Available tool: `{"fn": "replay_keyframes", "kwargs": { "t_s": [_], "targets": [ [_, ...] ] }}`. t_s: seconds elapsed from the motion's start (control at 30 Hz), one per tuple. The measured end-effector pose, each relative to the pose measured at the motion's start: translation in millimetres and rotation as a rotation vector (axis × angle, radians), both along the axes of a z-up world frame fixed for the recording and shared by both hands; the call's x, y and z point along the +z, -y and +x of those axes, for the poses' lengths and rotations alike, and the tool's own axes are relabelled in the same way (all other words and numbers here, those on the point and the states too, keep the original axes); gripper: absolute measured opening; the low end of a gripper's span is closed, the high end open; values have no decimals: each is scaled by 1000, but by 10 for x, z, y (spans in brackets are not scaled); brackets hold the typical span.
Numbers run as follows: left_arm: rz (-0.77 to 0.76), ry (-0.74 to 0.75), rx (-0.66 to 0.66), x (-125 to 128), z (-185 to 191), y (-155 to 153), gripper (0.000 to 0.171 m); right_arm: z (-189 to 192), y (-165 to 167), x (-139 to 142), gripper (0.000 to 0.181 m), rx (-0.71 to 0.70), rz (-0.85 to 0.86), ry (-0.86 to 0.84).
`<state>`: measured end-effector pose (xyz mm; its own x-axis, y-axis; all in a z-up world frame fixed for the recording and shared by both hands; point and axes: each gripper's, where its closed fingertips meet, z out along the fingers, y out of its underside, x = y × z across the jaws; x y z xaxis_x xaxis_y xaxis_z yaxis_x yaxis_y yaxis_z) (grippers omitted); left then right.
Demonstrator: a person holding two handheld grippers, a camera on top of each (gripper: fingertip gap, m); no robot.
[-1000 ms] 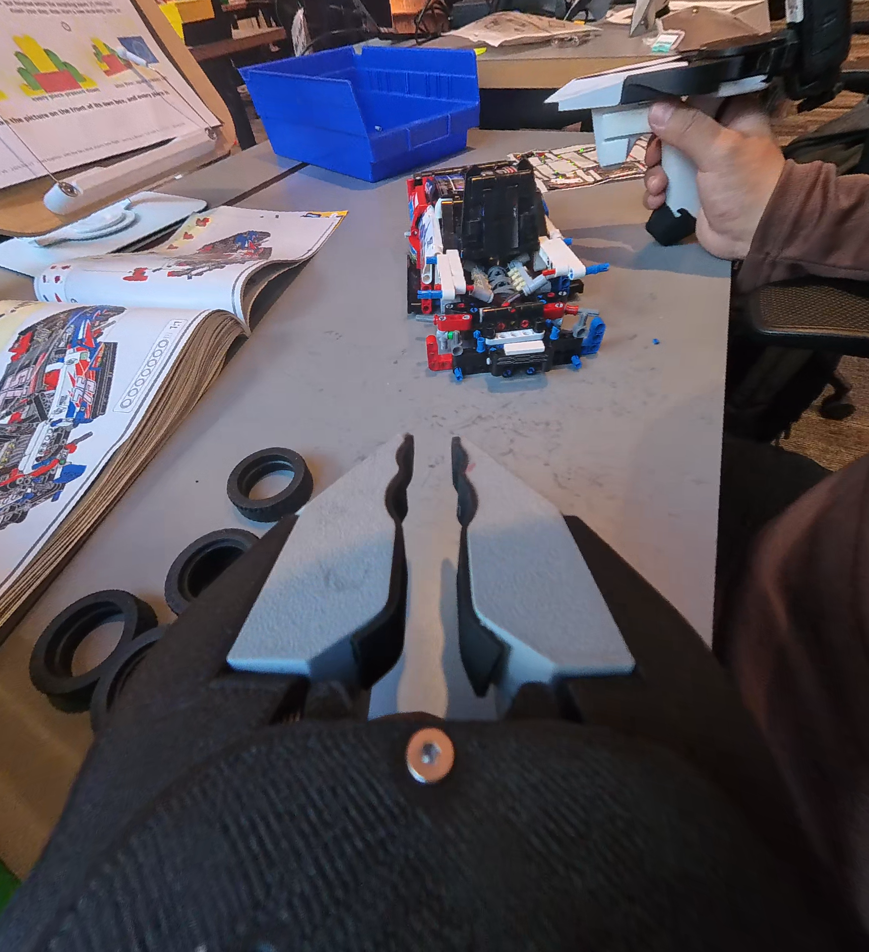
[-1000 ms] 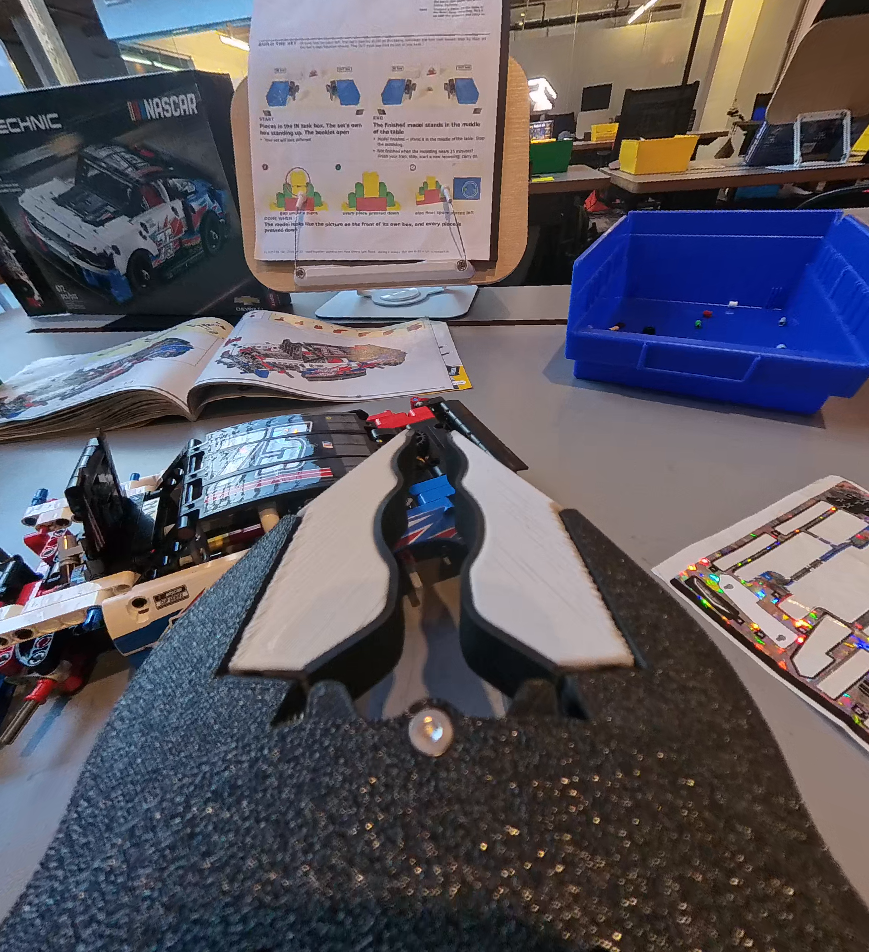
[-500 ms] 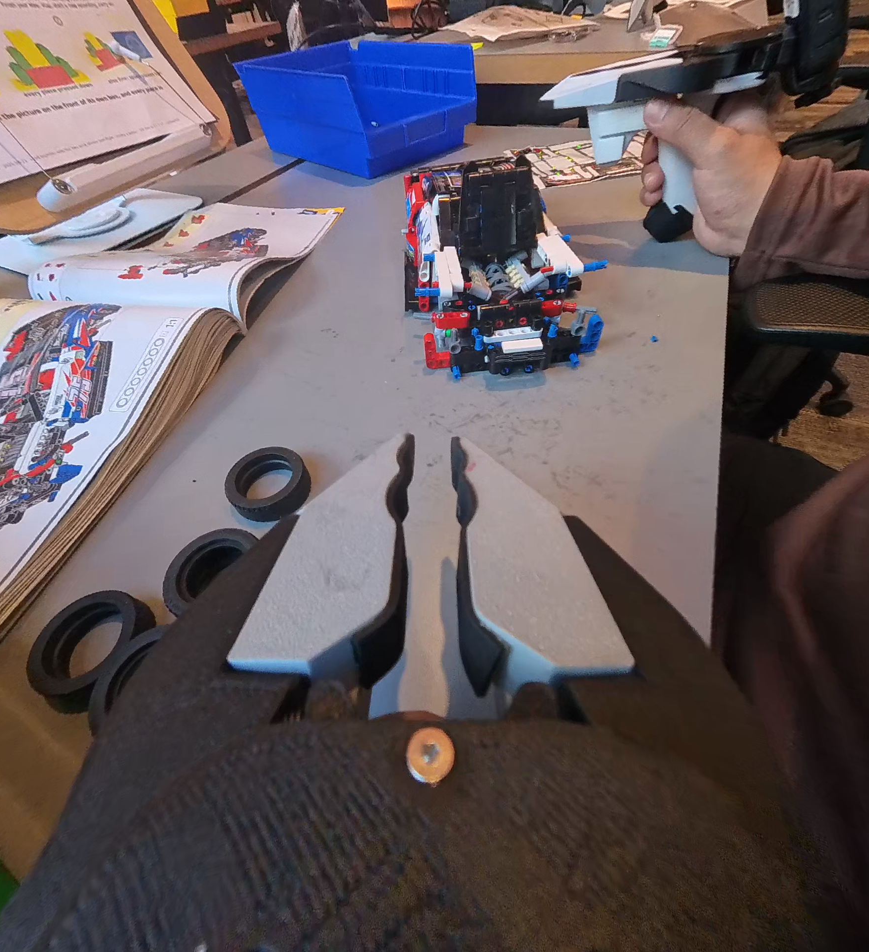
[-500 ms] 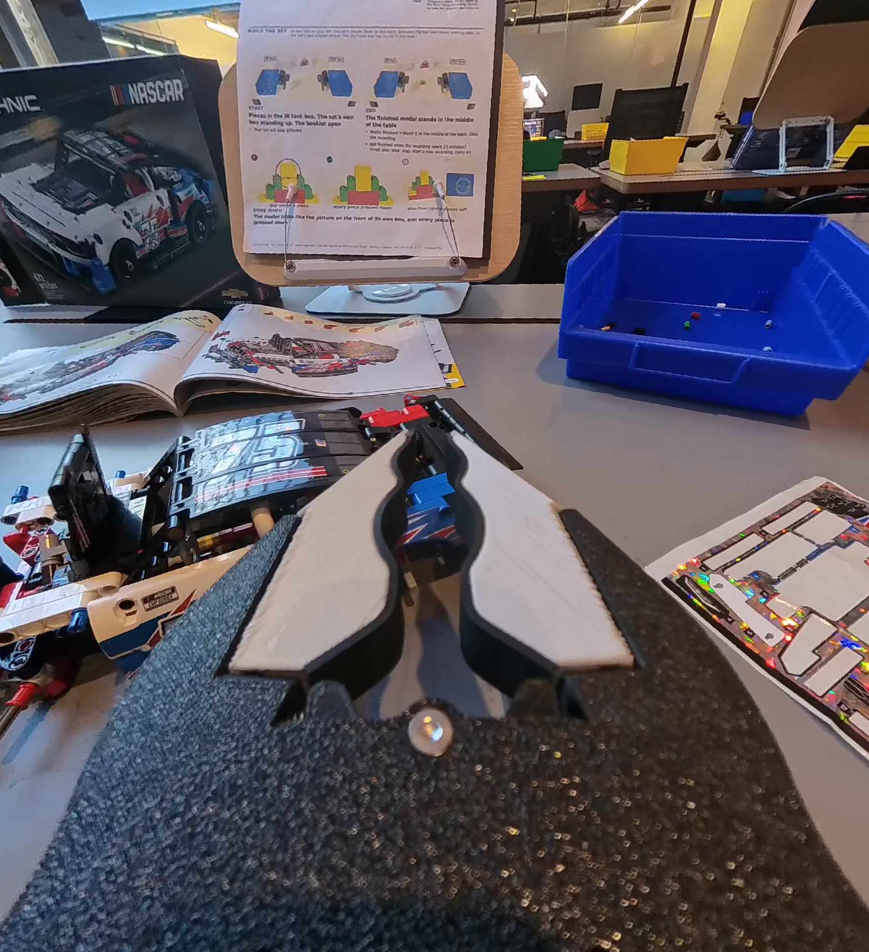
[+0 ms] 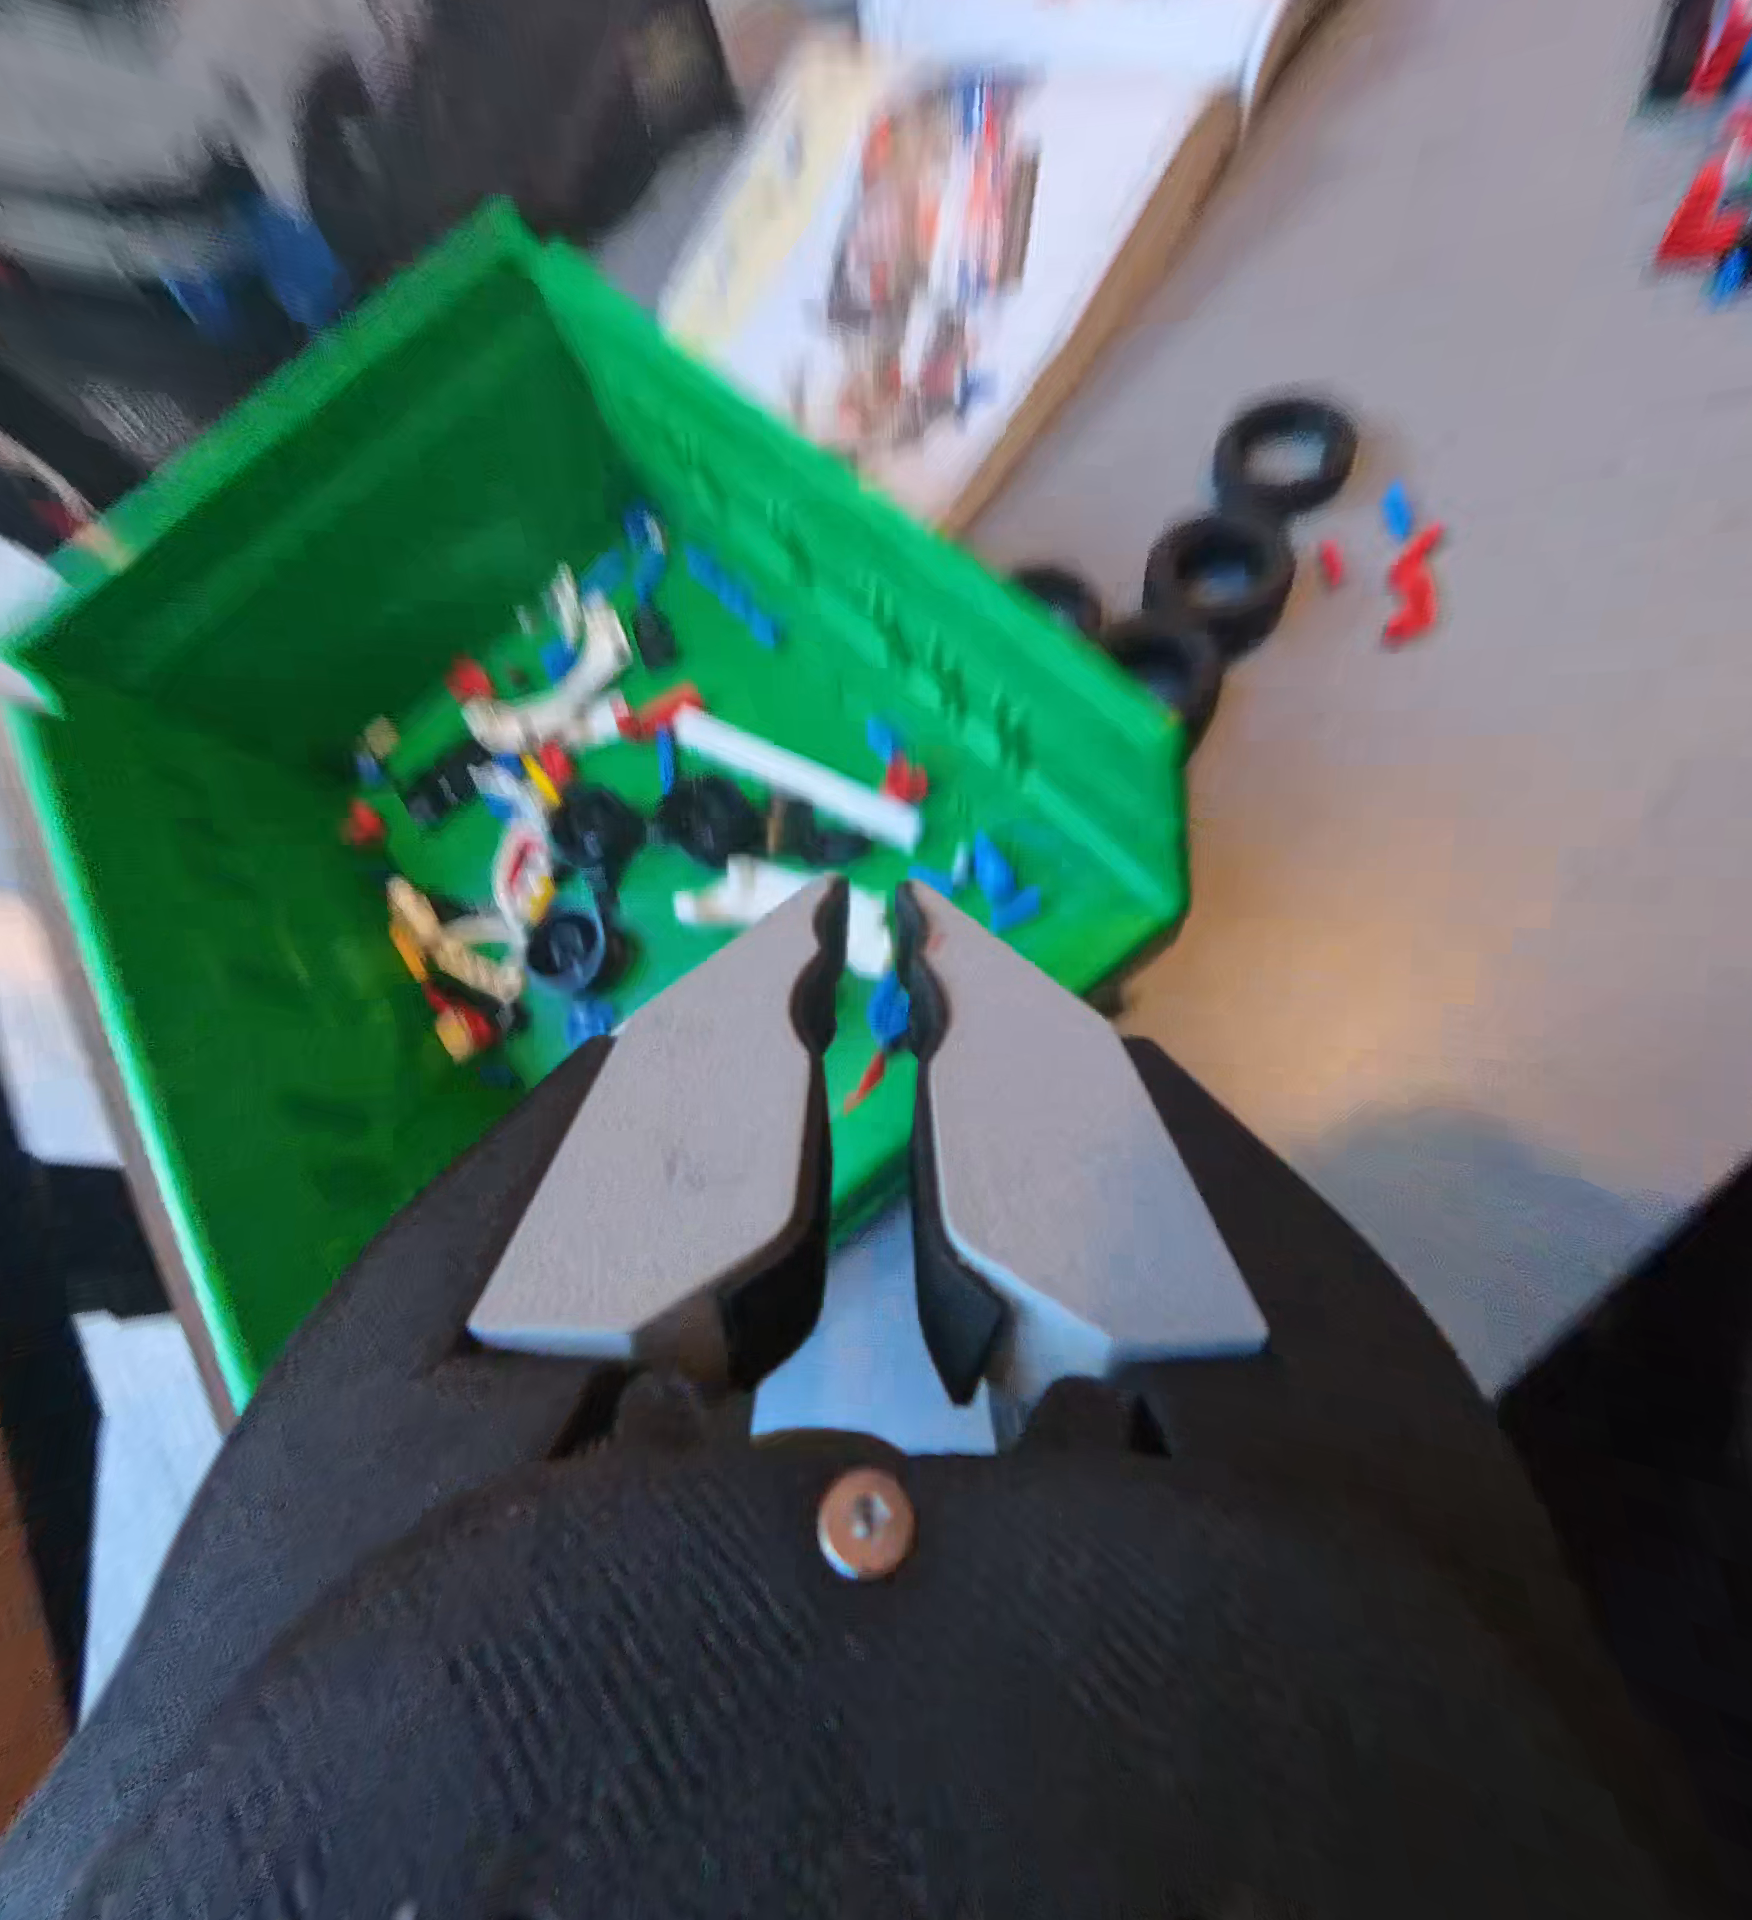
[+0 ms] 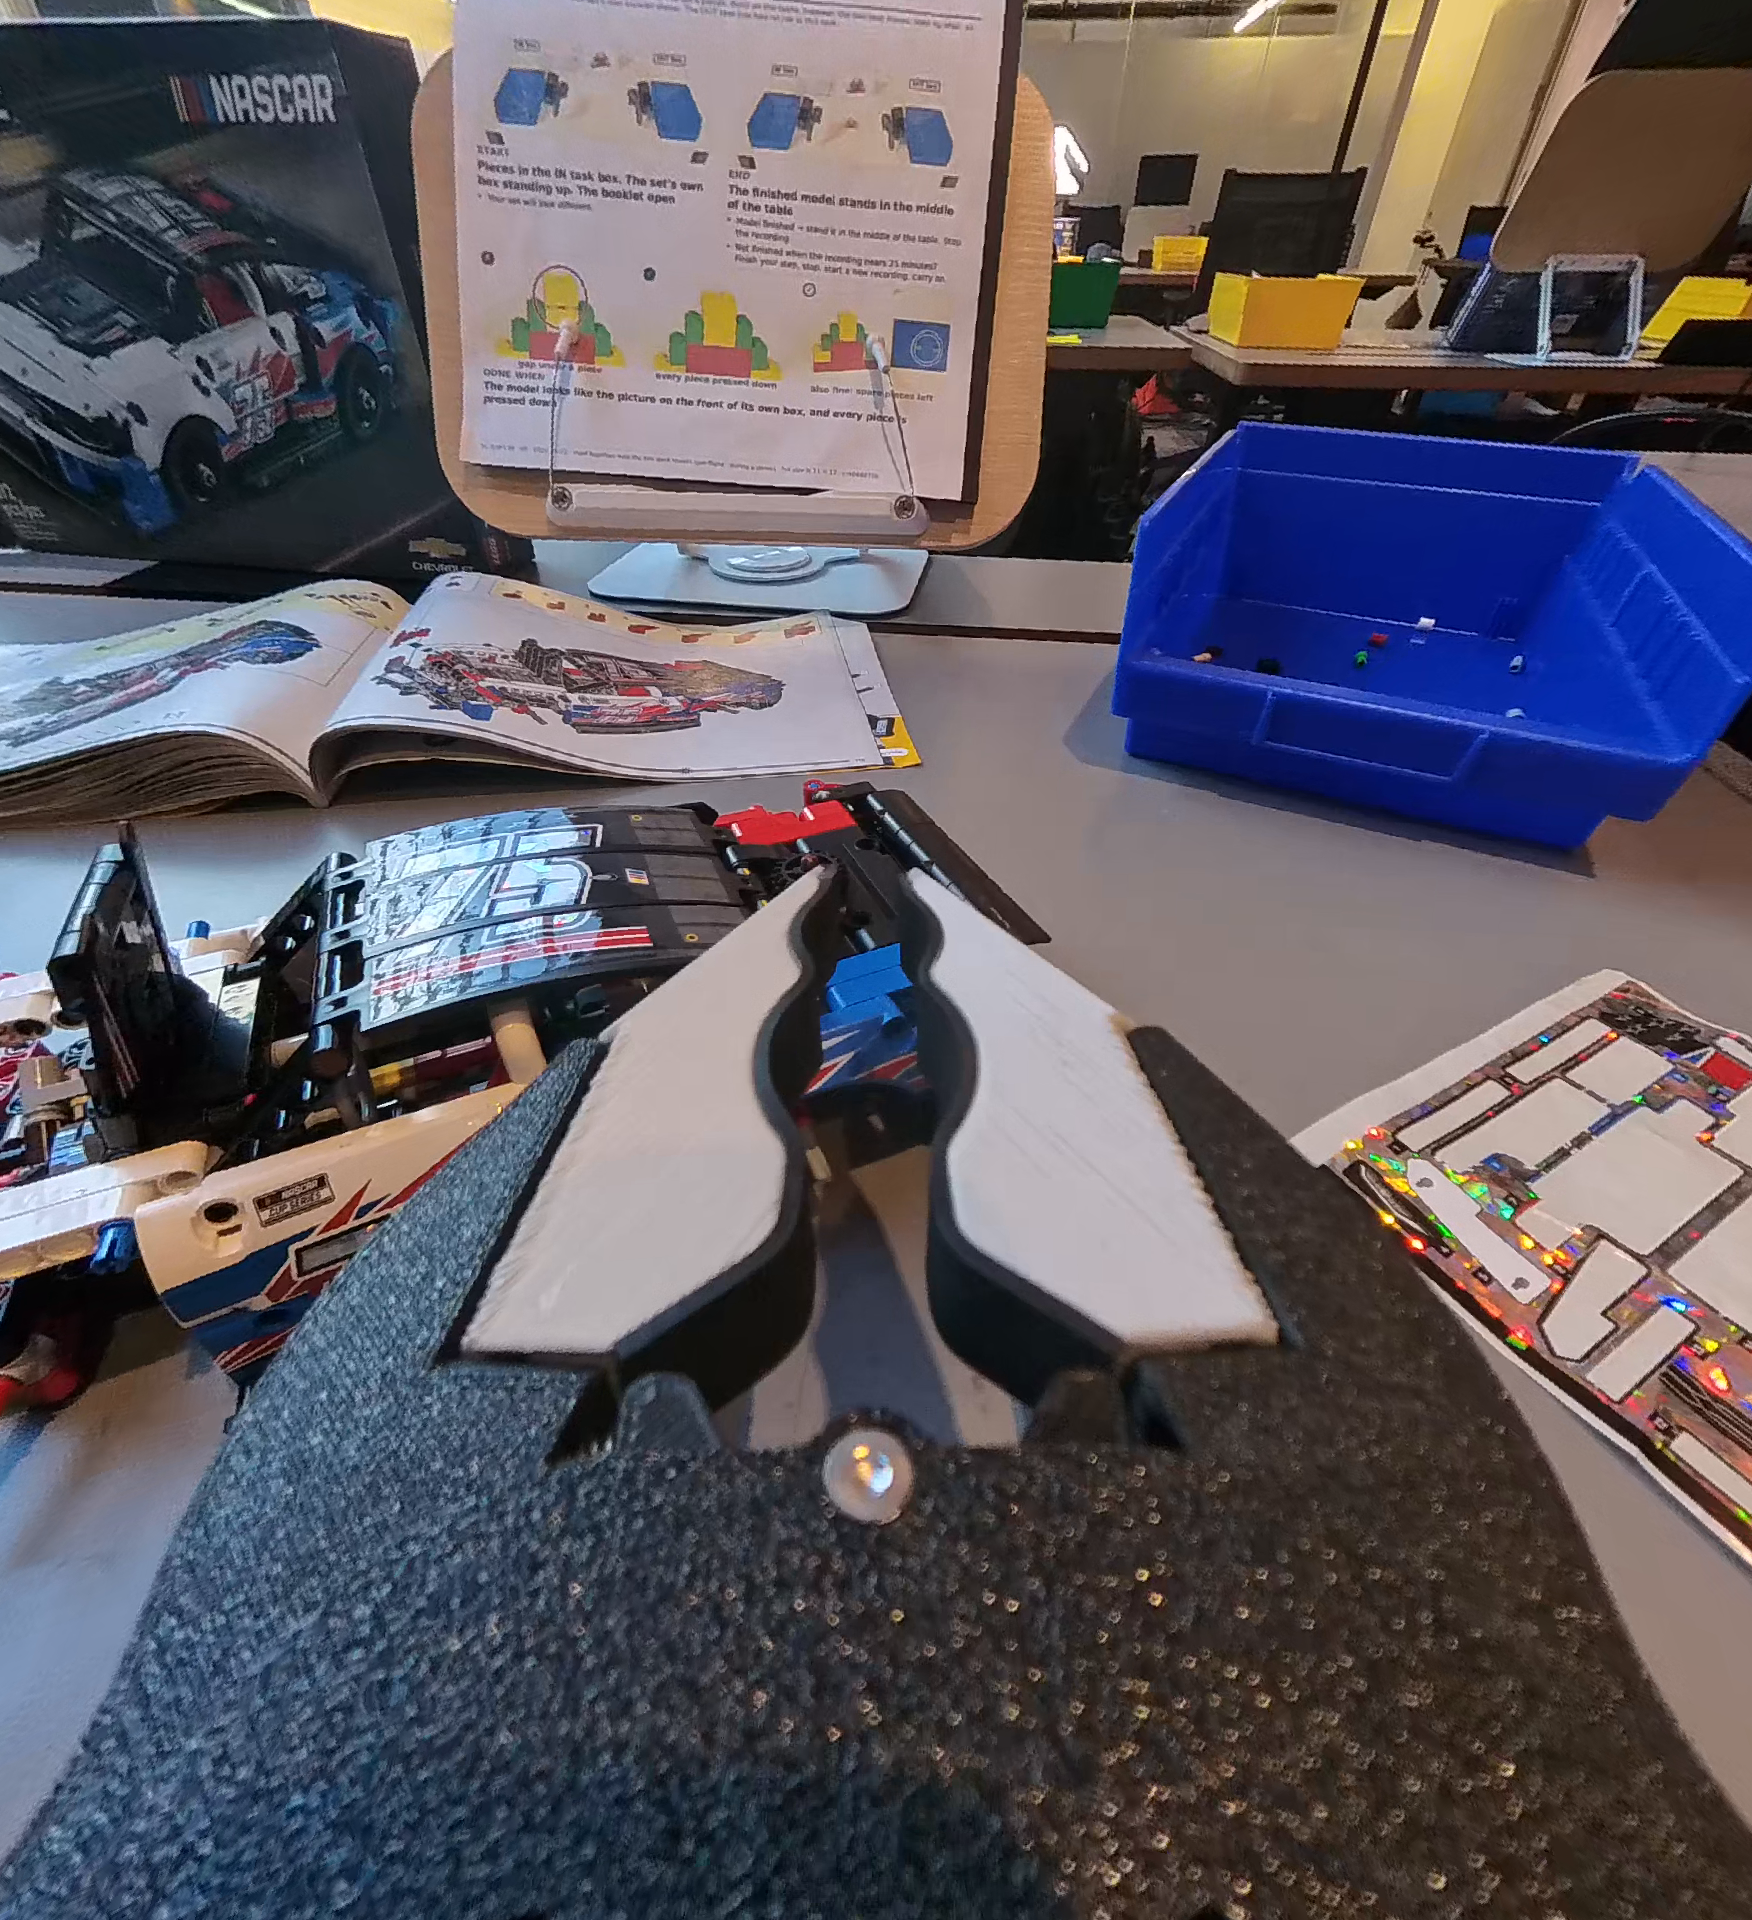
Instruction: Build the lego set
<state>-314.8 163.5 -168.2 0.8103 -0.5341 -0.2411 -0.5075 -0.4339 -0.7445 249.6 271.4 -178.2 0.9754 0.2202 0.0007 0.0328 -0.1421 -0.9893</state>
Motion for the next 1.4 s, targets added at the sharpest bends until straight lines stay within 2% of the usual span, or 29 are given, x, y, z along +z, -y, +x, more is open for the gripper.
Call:
{"fn": "replay_keyframes", "kwargs": {
  "t_s": [0.07,0.13,0.23,0.3,0.33,0.47,0.7,0.73,0.77,1.0,1.13,1.27,1.33,1.4],
  "targets": [
    [-231,-25,7,-256,-273,30,12,9,-8,5,10,-1,2,-8],
    [-394,-64,-13,-418,-410,23,15,23,-19,6,10,-3,1,-18],
    [-568,-100,-85,-591,-390,8,9,39,-34,12,10,-8,4,-27],
    [-703,-142,-84,-753,-409,45,9,40,-38,14,10,-7,4,-29],
    [-750,-168,-89,-816,-420,60,2,43,-39,16,10,-8,5,-30],
    [-880,-200,-125,-905,-375,89,1,50,-38,29,10,-4,12,-45],
    [-985,-222,-133,-886,-354,88,11,95,-31,75,10,9,35,-106],
    [-1003,-258,-126,-920,-380,110,11,98,-29,80,10,12,37,-113],
    [-1011,-285,-126,-950,-386,123,2,100,-26,86,10,15,41,-118],
    [-951,-382,-103,-943,-449,60,1,110,6,124,9,31,68,-121],
    [-874,-379,-22,-667,-569,-67,0,112,18,136,9,36,75,-126],
    [-659,-370,63,-47,-592,-315,1,107,32,147,9,42,82,-132],
    [-459,-236,61,431,-285,-456,1,110,46,154,9,48,85,-144],
    [-286,-84,-102,803,348,-431,1,121,61,162,9,51,89,-157]
  ]
}}
